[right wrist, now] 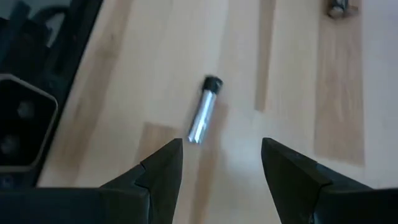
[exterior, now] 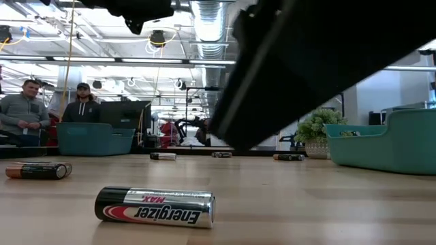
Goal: Sort batteries
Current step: Put the black-silver battery into the blue bin
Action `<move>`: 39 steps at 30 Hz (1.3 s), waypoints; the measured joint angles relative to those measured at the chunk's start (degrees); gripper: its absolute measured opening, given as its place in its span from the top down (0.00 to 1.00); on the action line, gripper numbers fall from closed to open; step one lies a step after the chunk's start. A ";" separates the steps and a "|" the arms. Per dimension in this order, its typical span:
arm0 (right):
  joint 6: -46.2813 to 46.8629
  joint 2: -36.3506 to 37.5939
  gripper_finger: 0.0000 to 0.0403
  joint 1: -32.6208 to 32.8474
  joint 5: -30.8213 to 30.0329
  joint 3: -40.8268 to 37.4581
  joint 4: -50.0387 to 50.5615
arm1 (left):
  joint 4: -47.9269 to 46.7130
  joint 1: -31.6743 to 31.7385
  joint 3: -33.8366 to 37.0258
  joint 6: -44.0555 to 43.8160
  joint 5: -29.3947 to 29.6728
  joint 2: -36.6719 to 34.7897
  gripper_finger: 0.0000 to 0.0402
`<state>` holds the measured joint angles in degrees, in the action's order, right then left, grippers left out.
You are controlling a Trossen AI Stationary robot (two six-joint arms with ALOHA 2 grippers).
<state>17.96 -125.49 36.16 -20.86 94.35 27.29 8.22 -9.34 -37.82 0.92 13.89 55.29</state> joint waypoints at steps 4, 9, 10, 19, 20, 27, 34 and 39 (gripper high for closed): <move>-0.62 -3.33 0.43 0.17 1.50 3.46 -0.06 | -2.09 -1.49 0.00 -1.34 2.96 0.04 0.73; 1.32 -6.57 0.43 0.17 2.71 4.83 -1.05 | -3.64 -2.62 0.00 -2.84 6.47 0.02 0.73; 1.95 -6.98 0.43 0.16 2.75 4.90 -1.31 | -3.83 -2.84 0.00 -3.21 6.53 0.02 0.73; 2.73 -6.93 0.59 -0.61 2.97 4.89 -0.97 | -4.84 -4.97 0.00 -4.72 7.81 0.05 0.73; 2.75 -6.93 0.63 -0.91 3.11 4.85 -0.93 | -4.91 -5.06 0.00 -4.90 7.84 0.07 0.73; 2.95 -6.93 0.79 -2.74 2.98 4.83 -1.10 | -5.38 -5.27 0.00 -6.22 8.04 0.09 0.73; 1.63 -6.93 0.85 -4.27 2.89 4.81 -1.05 | -9.04 -5.27 0.00 -9.83 8.06 0.09 0.73; -0.20 -6.93 0.88 -5.14 2.95 4.81 -1.06 | -14.39 -5.27 0.53 -16.28 9.06 0.70 0.73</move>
<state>17.75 -132.42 31.02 -17.91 99.15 26.24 -6.17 -14.61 -37.29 -15.37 22.96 55.98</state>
